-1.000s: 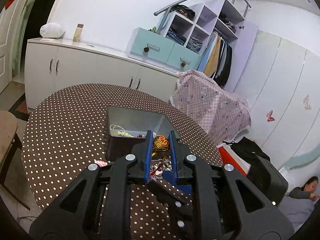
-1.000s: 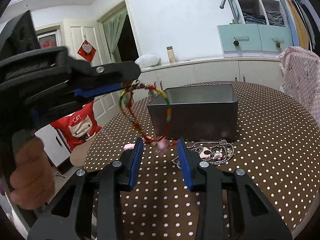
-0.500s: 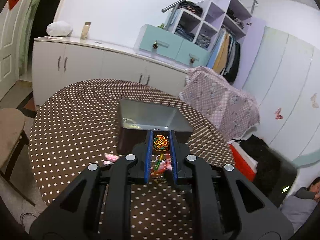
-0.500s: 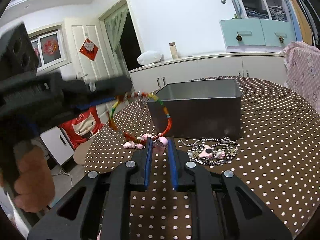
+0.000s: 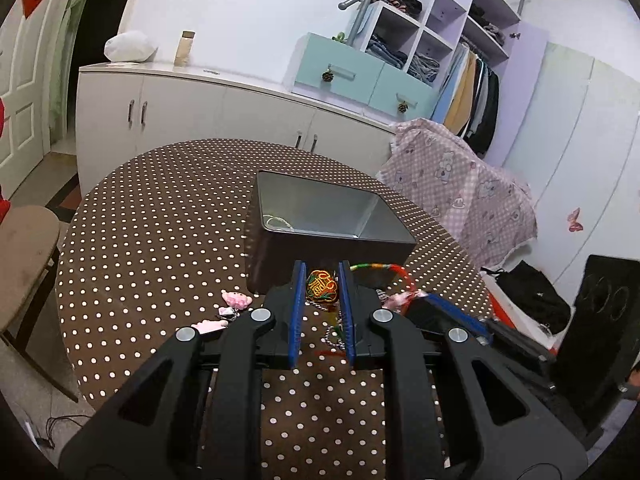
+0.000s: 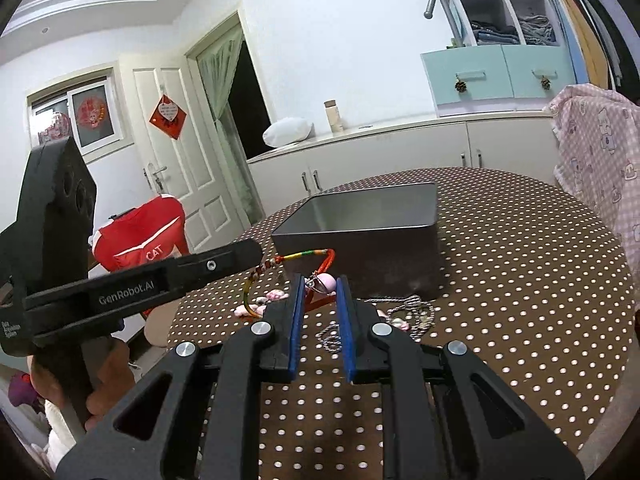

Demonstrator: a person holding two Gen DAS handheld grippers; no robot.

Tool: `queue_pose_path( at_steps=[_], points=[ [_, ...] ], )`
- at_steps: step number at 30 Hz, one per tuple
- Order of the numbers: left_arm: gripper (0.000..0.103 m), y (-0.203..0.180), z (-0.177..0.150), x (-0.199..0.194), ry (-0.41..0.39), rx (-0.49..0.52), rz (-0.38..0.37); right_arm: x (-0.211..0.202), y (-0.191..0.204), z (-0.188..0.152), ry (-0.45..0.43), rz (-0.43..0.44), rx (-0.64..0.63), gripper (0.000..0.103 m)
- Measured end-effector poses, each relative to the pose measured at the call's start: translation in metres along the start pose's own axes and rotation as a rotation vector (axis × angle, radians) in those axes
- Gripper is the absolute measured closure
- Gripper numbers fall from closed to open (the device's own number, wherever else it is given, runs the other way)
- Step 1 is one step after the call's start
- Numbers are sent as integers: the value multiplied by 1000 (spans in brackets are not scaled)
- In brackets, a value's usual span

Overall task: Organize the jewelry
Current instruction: 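Lift the rainbow bracelet with the left tool while the right tool grasps a pink charm, then carry the bracelet and pink charm over the grey box and open both tools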

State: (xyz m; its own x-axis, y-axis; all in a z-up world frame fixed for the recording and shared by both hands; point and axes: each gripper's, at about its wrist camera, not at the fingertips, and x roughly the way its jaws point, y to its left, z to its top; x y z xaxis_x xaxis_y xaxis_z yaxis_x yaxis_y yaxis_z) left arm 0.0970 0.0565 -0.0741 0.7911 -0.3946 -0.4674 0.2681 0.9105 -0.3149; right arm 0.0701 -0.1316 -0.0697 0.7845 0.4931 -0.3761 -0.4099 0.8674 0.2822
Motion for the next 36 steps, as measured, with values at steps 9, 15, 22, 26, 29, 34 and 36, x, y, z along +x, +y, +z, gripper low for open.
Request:
queue_pose_path(
  at_steps=[9,15,22,26,29,34,36],
  points=[
    [86,0,-8,15,37,1,53,-9,-17,5,-21,-2,46,89],
    [86,11,-11,17,51,-24,85,-17,-33,6,-35,-21,82,89],
    [86,2,-3,6,11,11,79,-19,-34,14,-58,-28,73,89],
    [86,-4,7,2,-16,34,71,-19,-32,22,-74,-32,52,89],
    [86,-10,17,-2,-47,47,64,-20,-30,30,-95,-37,32,89],
    [86,-15,38,-8,-102,60,30,-18,-30,44,-121,-48,18,89],
    [86,-19,47,-9,-129,74,35,-17,-30,51,-133,-46,8,89]
  ],
)
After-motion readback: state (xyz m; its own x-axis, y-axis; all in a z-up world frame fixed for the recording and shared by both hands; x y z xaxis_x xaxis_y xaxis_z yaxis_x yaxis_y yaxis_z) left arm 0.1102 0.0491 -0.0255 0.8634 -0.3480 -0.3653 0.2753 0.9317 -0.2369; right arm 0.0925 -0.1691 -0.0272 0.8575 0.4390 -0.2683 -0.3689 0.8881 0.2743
